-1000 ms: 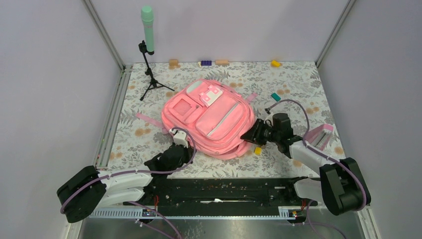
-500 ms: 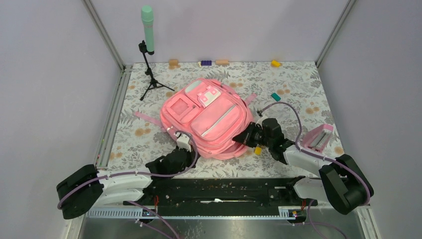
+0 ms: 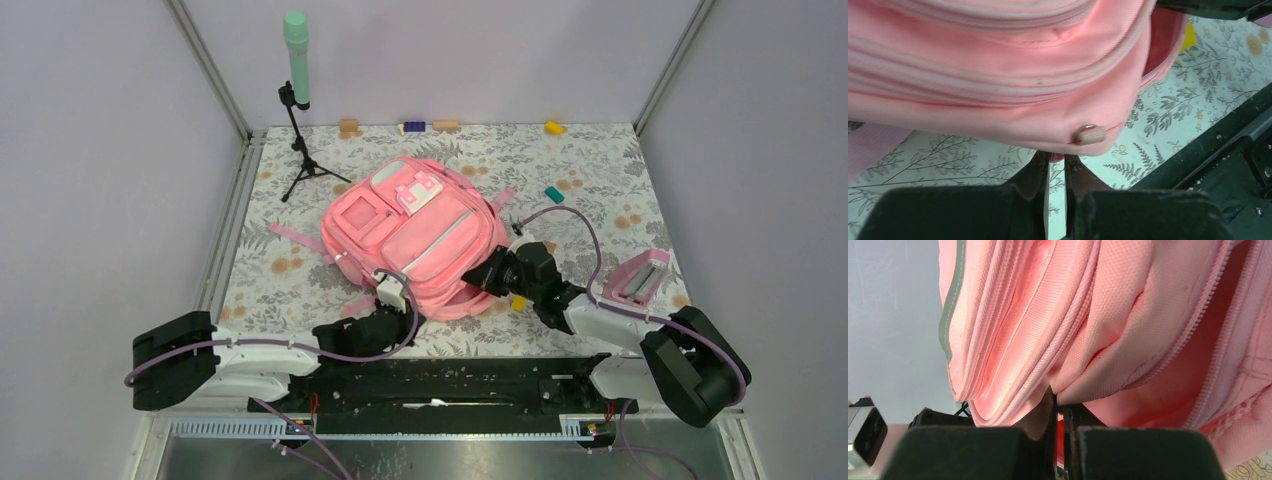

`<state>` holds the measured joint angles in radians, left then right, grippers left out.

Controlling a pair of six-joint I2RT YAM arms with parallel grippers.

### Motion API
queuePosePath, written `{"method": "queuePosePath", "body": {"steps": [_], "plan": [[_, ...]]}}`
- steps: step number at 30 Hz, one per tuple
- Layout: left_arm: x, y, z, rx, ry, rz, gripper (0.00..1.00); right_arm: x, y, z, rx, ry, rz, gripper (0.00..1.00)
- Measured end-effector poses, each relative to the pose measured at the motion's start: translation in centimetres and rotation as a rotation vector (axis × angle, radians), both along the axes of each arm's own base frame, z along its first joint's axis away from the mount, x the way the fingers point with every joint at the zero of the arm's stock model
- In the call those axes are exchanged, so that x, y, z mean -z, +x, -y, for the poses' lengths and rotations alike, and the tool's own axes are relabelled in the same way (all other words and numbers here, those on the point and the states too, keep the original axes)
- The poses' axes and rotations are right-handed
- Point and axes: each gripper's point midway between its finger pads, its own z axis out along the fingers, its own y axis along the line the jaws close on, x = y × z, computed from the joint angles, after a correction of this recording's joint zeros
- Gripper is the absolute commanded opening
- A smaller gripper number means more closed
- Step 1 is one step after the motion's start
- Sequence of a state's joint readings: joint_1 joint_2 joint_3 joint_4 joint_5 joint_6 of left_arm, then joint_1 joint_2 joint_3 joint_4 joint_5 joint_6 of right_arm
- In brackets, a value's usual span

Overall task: Pack the student bag
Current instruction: Zip the student bag at the center of the board.

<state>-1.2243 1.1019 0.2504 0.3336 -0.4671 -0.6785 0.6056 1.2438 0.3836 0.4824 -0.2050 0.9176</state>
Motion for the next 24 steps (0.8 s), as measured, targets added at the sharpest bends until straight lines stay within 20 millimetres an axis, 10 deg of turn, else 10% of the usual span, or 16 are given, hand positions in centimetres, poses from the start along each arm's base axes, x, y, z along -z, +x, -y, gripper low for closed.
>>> {"method": "queuePosePath", "body": {"steps": [24], "plan": [[-2.2, -1.3, 8.5, 0.074, -0.038, -0.026, 0.0, 0.0, 1.1, 0.9, 0.053, -0.17, 0.176, 0.0]]}}
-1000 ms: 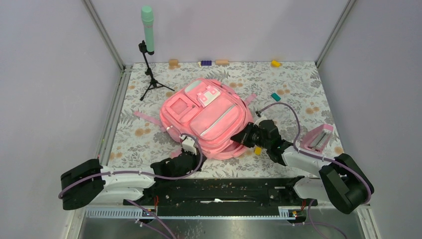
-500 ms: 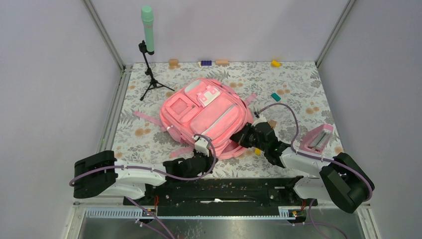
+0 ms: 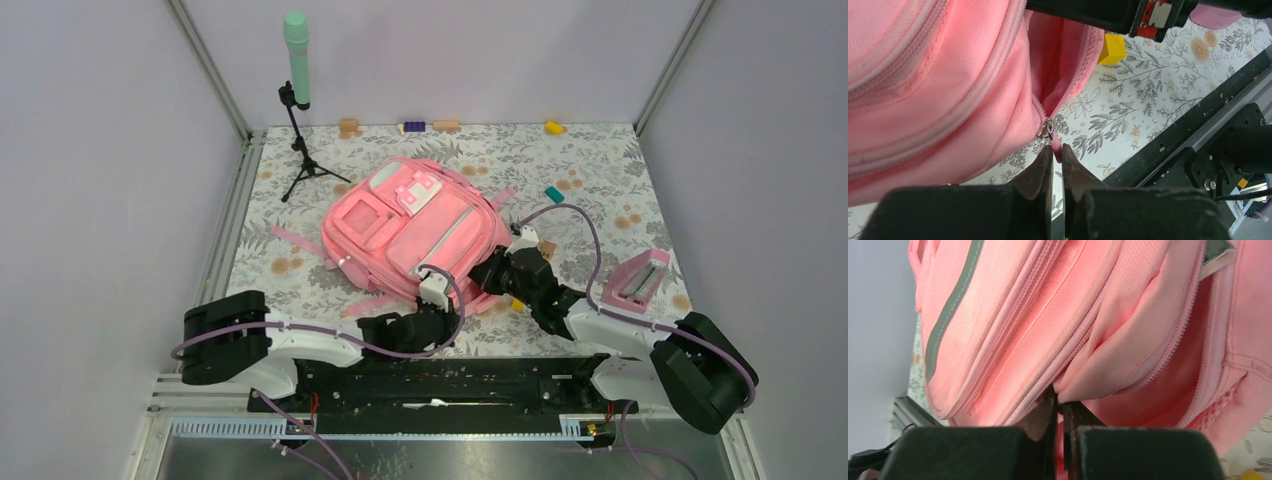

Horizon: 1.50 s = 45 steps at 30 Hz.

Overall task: Pack the student bag
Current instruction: Zip the student bag at the center of the board.

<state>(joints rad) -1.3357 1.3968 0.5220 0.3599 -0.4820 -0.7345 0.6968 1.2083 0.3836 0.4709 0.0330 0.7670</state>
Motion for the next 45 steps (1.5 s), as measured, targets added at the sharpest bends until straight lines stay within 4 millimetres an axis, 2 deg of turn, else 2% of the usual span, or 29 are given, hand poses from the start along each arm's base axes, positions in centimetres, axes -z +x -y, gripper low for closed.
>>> {"method": "queuePosePath", "body": {"steps": [3, 6, 8, 9, 10, 12, 13, 14, 16, 20, 23, 29, 36, 41, 45], "plan": [[0.0, 0.2, 1.1, 0.001, 0.004, -0.002, 0.0, -0.3, 0.2, 0.8, 0.009, -0.042, 0.034, 0.06], [-0.1, 0.4, 2.3, 0.006, 0.002, -0.005, 0.0, -1.0, 0.2, 1.5, 0.015, -0.07, 0.074, 0.27], [-0.3, 0.4, 3.2, 0.012, -0.014, -0.012, 0.0, -1.8, 0.1, 2.0, 0.016, -0.086, 0.102, 0.47], [-0.5, 0.4, 3.5, 0.015, -0.024, -0.018, 0.06, -2.1, -0.1, 2.3, 0.013, -0.099, 0.114, 0.58], [-0.6, 0.4, 3.7, 0.015, -0.038, -0.026, 0.15, -2.3, -0.2, 2.5, 0.012, -0.107, 0.122, 0.66], [-0.9, 0.6, 3.8, 0.016, -0.057, -0.039, 0.46, -2.7, -0.8, 3.2, -0.002, -0.136, 0.141, 0.76], [-1.0, 0.6, 3.9, 0.024, -0.062, -0.04, 0.59, -3.0, -1.2, 3.5, -0.01, -0.145, 0.147, 0.79], [-1.4, 0.5, 4.2, 0.032, -0.084, -0.043, 0.68, -3.2, -1.5, 3.7, -0.017, -0.15, 0.153, 0.8], [-2.7, 0.2, 4.5, 0.057, -0.119, -0.038, 0.79, -3.9, -2.3, 4.2, -0.035, -0.157, 0.172, 0.8], [-5.9, -0.3, 4.0, 0.091, -0.19, -0.01, 0.85, -5.2, -4.2, 5.3, -0.065, -0.146, 0.212, 0.8], [-7.0, -0.9, 2.8, 0.101, -0.205, -0.013, 0.87, -4.9, -5.5, 6.2, -0.08, -0.154, 0.213, 0.78], [-6.1, -1.2, -0.8, 0.024, -0.156, -0.103, 0.93, -2.6, -7.3, 6.5, -0.146, -0.18, 0.166, 0.74], [-5.8, 1.1, -6.6, -0.194, -0.26, -0.189, 0.98, -0.3, -8.8, 5.4, -0.227, -0.186, 0.123, 0.72], [-4.6, 3.6, -8.8, -0.309, -0.288, -0.23, 0.98, 0.6, -10.2, 3.1, -0.306, -0.195, 0.116, 0.7], [-3.8, 4.7, -9.4, -0.351, -0.283, -0.256, 0.96, 1.8, -10.8, 1.6, -0.331, -0.232, 0.112, 0.67]]}}
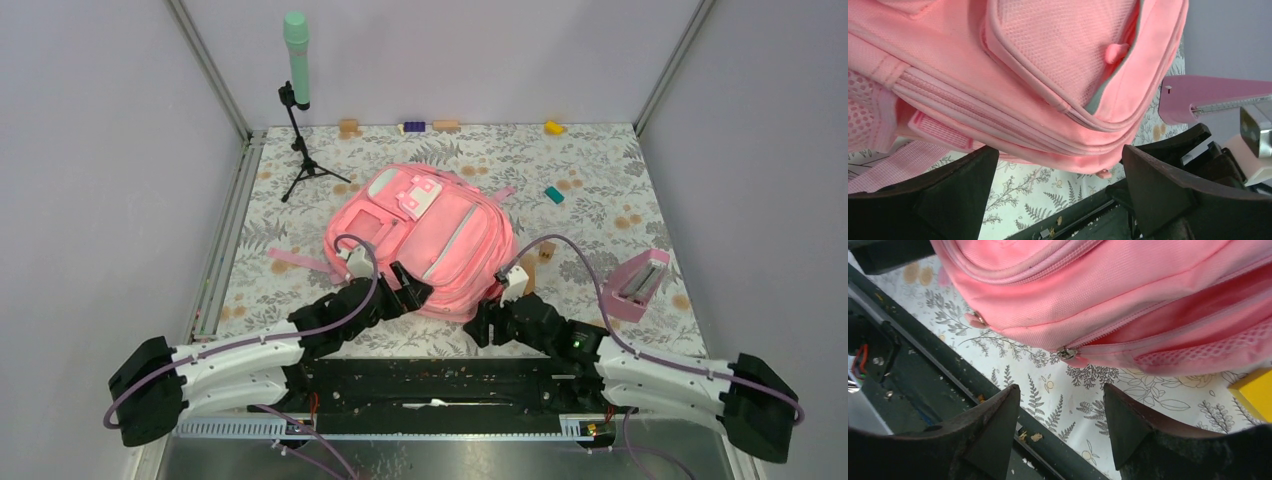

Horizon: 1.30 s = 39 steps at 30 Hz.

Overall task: Pack the student bag
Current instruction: Zip the student bag at the center of the board.

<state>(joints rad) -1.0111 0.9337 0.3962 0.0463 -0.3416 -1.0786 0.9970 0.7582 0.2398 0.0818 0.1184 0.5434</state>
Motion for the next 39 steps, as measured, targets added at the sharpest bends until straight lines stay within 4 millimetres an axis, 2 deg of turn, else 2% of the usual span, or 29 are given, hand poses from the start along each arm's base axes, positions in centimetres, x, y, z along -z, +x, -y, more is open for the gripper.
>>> {"method": "queuePosePath", "body": {"steps": [6, 10, 12, 13, 15, 16, 20, 22, 29, 32, 39], "plan": [[2.3, 0.7, -1.3, -0.048, 0.004, -0.045, 0.86, 2.9, 0.7, -0.7, 0.046, -0.106, 0.012, 0.61], [3.4, 1.2, -1.7, -0.074, 0.011, -0.06, 0.81, 3.5, 1.9, -0.8, 0.098, -0.149, 0.038, 0.46], [3.8, 1.6, -1.6, -0.082, 0.011, -0.065, 0.68, 3.7, 2.6, -0.8, 0.127, -0.171, 0.046, 0.35], [4.0, 1.8, -1.5, -0.087, 0.01, -0.068, 0.61, 3.9, 2.8, -0.8, 0.141, -0.183, 0.048, 0.23], [4.4, 2.2, -1.3, -0.088, 0.008, -0.077, 0.45, 4.1, 3.2, -0.8, 0.157, -0.198, 0.051, 0.1], [4.6, 2.3, -1.1, -0.088, 0.003, -0.08, 0.41, 4.2, 3.3, -1.0, 0.165, -0.202, 0.049, 0.03], [4.4, 3.3, -0.8, -0.102, -0.02, -0.072, 0.11, 3.9, 3.8, -1.5, 0.181, -0.206, 0.05, 0.0], [4.1, 3.9, -0.9, -0.114, -0.029, -0.061, 0.01, 3.8, 3.9, -1.6, 0.183, -0.202, 0.049, 0.0], [3.4, 4.7, -1.7, -0.13, -0.039, -0.051, 0.0, 2.8, 4.0, -1.9, 0.18, -0.206, 0.053, 0.0], [3.0, 5.1, -2.7, -0.145, -0.024, -0.034, 0.0, 2.2, 4.2, -1.4, 0.187, -0.213, 0.06, 0.0], [2.2, 5.1, -4.4, -0.135, 0.014, -0.004, 0.0, 0.2, 6.2, -0.2, 0.245, -0.132, 0.048, 0.0]]}}
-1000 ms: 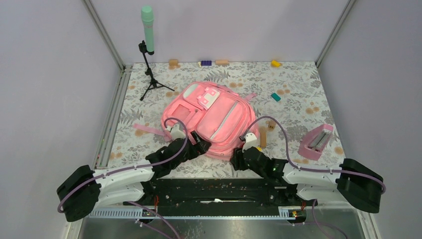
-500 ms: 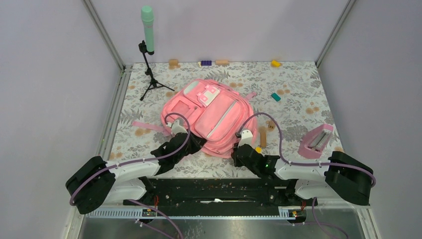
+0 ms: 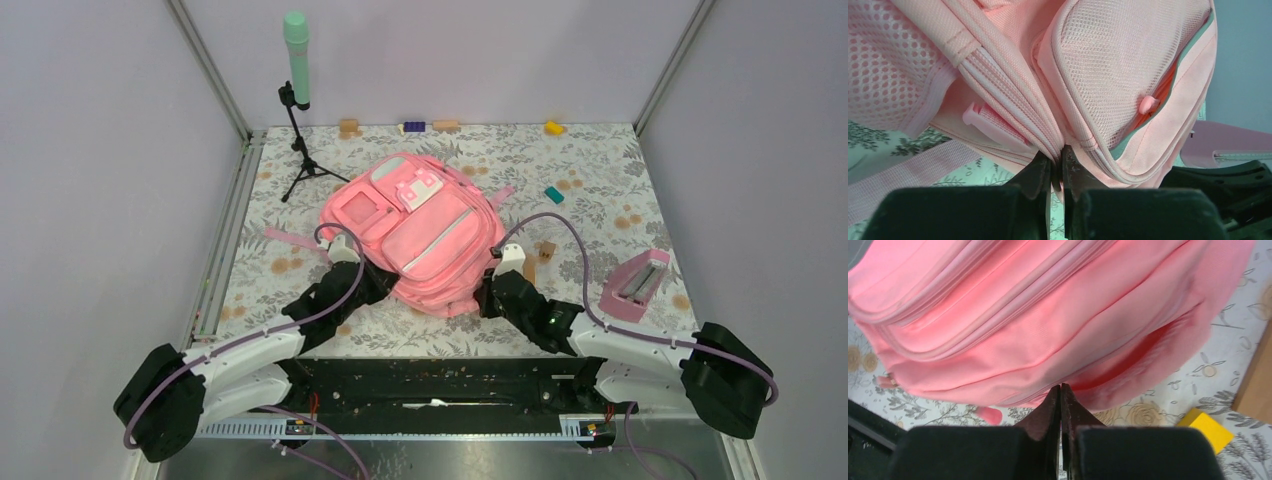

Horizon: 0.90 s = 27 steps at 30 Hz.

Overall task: Pack the student bag
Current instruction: Zip the student bag at the center of the board.

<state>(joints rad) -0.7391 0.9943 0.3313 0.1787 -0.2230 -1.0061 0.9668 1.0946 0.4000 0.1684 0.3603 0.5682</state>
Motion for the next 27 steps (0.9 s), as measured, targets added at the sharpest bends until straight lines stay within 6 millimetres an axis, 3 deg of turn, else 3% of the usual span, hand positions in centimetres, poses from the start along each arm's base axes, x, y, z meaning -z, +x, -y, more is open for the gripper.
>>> {"method": "queuePosePath", "body": {"steps": [7, 13, 17, 21, 27], "plan": [[-0.1, 0.0, -1.7, 0.0, 0.06, 0.022, 0.0, -0.4, 0.4, 0.6, -0.018, 0.026, -0.023, 0.03], [-0.1, -0.2, -1.7, 0.019, 0.061, 0.022, 0.0, -1.5, -1.8, -1.9, -0.163, 0.113, -0.016, 0.46], [-0.1, -0.2, -1.6, 0.027, 0.057, 0.019, 0.0, -1.6, -4.6, -4.2, -0.282, 0.122, -0.009, 0.59], [-0.2, -0.3, -1.5, 0.032, 0.056, 0.019, 0.0, -0.4, -4.6, -4.4, -0.265, 0.088, -0.023, 0.63], [-0.2, -0.3, -1.5, 0.036, 0.054, 0.018, 0.0, 1.9, -4.7, -5.5, -0.268, 0.021, -0.049, 0.58]]}}
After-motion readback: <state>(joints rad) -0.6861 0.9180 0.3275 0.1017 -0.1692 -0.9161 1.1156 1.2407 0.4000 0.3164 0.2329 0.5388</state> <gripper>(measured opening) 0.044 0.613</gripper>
